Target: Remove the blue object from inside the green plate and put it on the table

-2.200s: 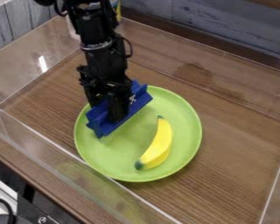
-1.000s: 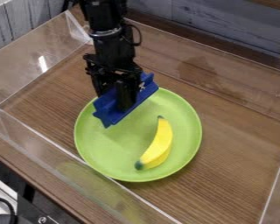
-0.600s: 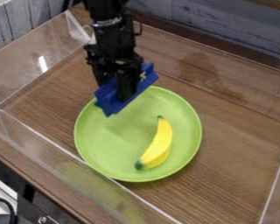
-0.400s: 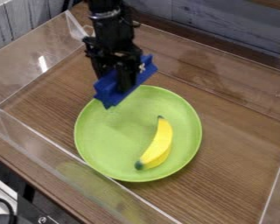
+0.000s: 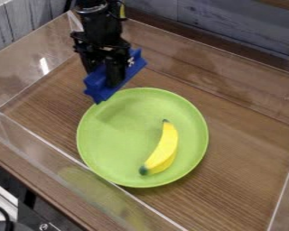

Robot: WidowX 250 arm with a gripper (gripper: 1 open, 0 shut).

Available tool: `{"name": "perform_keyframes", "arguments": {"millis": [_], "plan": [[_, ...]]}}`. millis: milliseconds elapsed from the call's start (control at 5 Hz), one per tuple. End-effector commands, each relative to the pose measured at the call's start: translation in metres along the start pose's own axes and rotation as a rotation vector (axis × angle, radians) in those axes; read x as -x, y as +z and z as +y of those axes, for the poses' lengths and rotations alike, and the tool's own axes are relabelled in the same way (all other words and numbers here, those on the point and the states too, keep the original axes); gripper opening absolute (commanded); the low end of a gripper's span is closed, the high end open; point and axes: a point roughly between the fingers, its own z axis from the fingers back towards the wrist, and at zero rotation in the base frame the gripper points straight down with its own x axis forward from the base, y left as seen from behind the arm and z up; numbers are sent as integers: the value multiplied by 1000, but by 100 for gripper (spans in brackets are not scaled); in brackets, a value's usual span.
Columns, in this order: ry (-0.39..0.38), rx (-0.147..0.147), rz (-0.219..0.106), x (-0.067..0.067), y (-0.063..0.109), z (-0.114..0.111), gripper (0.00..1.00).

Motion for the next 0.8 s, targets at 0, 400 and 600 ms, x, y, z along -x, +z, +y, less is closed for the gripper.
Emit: {"name": "perform_keyframes", "arguments": {"millis": [0, 400, 600], "plan": [[-8, -28, -50, -11, 9, 11, 0], [-17, -31, -45, -14, -1, 20, 0], [-22, -30, -43, -16, -6, 23, 0]]}}
